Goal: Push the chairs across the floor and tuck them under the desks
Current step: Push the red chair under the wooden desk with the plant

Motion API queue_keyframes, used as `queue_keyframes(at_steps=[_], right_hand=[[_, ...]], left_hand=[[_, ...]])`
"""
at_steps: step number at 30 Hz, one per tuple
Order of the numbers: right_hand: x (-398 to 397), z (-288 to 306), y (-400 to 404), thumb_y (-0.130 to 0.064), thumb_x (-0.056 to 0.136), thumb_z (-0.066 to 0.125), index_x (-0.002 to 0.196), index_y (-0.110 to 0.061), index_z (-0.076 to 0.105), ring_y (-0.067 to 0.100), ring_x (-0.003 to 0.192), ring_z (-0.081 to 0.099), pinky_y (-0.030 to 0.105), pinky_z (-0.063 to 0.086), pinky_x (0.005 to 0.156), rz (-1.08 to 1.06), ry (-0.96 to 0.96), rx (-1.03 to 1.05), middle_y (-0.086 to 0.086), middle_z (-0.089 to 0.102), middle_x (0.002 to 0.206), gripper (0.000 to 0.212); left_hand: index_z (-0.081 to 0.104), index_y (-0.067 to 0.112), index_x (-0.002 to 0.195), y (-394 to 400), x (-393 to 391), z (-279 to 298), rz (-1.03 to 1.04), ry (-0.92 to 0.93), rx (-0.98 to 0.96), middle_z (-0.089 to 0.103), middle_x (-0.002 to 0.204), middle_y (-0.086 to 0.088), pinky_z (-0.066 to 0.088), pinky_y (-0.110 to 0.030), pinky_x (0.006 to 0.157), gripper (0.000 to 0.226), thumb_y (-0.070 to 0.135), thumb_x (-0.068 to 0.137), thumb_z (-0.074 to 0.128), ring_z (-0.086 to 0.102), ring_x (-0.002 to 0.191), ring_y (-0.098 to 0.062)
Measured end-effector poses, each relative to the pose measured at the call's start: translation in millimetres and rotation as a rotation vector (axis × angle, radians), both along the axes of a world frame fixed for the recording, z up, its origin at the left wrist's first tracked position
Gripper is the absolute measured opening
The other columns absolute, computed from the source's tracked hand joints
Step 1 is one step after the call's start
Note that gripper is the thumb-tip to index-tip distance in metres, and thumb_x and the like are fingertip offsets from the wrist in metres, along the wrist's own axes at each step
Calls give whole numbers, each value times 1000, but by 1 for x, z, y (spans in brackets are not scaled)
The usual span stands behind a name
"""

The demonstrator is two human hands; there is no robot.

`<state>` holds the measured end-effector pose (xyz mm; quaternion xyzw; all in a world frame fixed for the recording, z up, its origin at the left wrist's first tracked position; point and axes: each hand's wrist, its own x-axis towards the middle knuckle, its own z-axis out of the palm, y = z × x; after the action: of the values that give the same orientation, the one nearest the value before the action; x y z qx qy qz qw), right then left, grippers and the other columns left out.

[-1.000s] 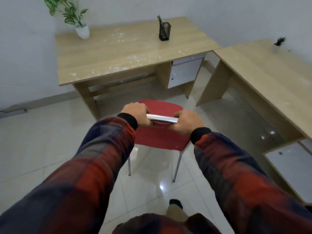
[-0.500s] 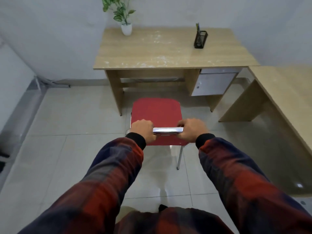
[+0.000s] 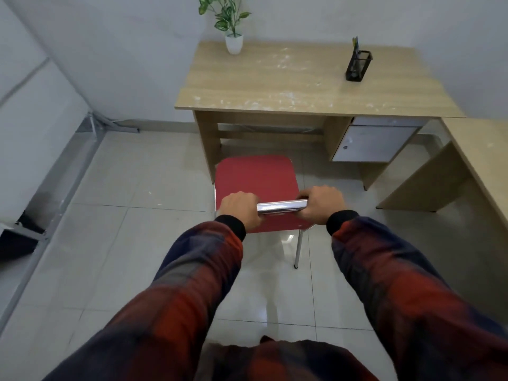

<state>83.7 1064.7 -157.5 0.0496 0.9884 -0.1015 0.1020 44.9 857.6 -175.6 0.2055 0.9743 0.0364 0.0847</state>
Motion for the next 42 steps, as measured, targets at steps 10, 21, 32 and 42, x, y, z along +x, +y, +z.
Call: queue_keyframes(at_steps=[10, 21, 32, 42], right_hand=[[-35, -3, -32, -46, 74, 68, 104, -28, 73, 19, 73, 57, 27, 49, 68, -105, 28, -3, -5, 72, 88, 35], [-74, -7, -114, -47, 75, 66, 103, -26, 72, 20, 72, 55, 26, 44, 64, -239, 45, -36, -3, 71, 86, 35], [-121, -7, -190, -51, 76, 63, 99, -24, 72, 23, 75, 64, 31, 56, 69, -372, 35, -51, -3, 69, 81, 37], [-146, -6, -190, -52, 76, 63, 95, -26, 73, 19, 70, 58, 26, 46, 62, -345, 65, -70, -7, 66, 76, 33]], left_hand=[[73, 29, 90, -28, -60, 1, -86, 38, 35, 69, 78, 6, 46, -27, 62, 29, 52, 75, 62, 61, 69, -20], [72, 32, 98, -99, -132, 7, -219, 5, 35, 70, 82, 8, 44, -26, 63, 28, 50, 77, 64, 59, 70, -17], [72, 32, 99, -156, -210, 10, -335, -52, 29, 70, 83, 12, 50, -28, 67, 34, 55, 75, 64, 62, 76, -15], [71, 32, 96, -160, -242, 6, -345, -58, 29, 68, 81, 12, 52, -29, 66, 36, 60, 74, 63, 62, 75, -14]])
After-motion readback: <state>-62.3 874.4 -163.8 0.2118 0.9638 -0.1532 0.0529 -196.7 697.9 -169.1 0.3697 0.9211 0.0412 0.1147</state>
